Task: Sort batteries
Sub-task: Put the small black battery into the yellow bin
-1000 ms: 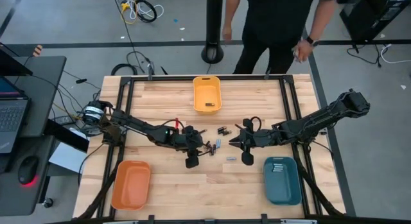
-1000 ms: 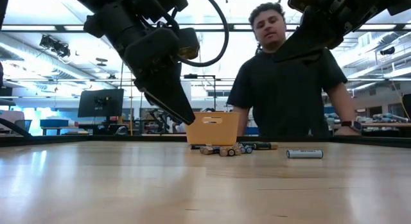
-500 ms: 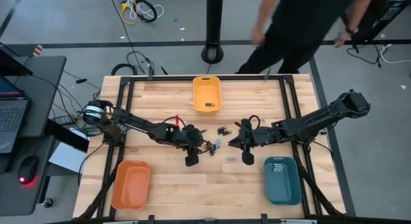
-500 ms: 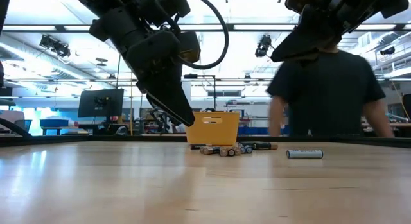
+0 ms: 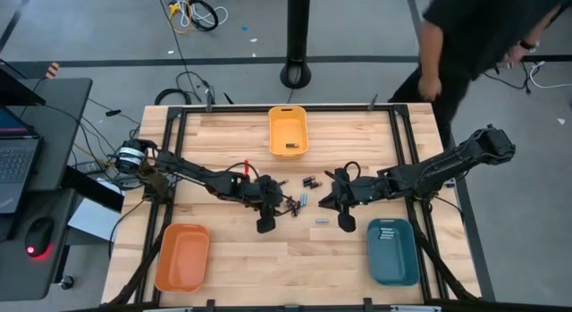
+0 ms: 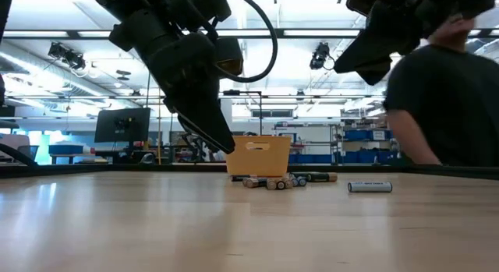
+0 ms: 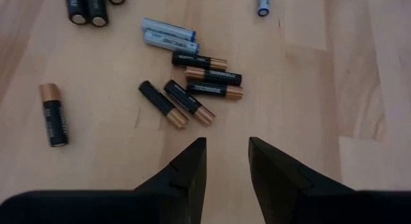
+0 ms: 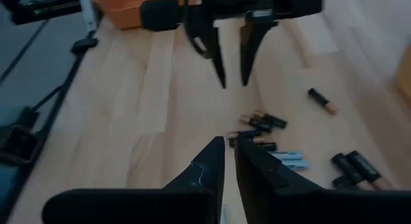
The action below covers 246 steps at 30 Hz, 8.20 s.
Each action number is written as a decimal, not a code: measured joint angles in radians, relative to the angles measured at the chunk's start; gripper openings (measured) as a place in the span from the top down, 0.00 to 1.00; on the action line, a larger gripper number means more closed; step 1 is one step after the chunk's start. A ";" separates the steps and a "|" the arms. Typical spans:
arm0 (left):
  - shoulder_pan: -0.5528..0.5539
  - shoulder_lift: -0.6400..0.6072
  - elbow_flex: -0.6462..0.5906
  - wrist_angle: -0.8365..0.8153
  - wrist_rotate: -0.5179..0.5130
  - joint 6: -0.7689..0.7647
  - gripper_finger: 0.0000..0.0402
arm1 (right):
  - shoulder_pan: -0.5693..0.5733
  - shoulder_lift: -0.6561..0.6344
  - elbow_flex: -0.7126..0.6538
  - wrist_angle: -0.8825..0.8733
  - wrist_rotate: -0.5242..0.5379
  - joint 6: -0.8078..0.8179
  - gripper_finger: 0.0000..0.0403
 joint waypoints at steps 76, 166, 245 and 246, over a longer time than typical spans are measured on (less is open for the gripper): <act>0.013 0.023 0.118 -0.137 -0.096 -0.028 0.53 | 0.045 0.217 0.094 -0.101 0.067 -0.015 0.81; 0.104 0.035 0.117 -0.132 -0.251 0.098 0.75 | 0.046 0.198 0.093 -0.126 0.083 -0.051 0.78; 0.160 0.168 0.142 -0.196 -0.191 0.122 0.68 | 0.046 0.199 0.093 -0.126 0.079 -0.066 0.79; 0.157 0.168 0.142 -0.204 -0.192 0.122 0.68 | 0.046 0.199 0.093 -0.126 0.079 -0.066 0.79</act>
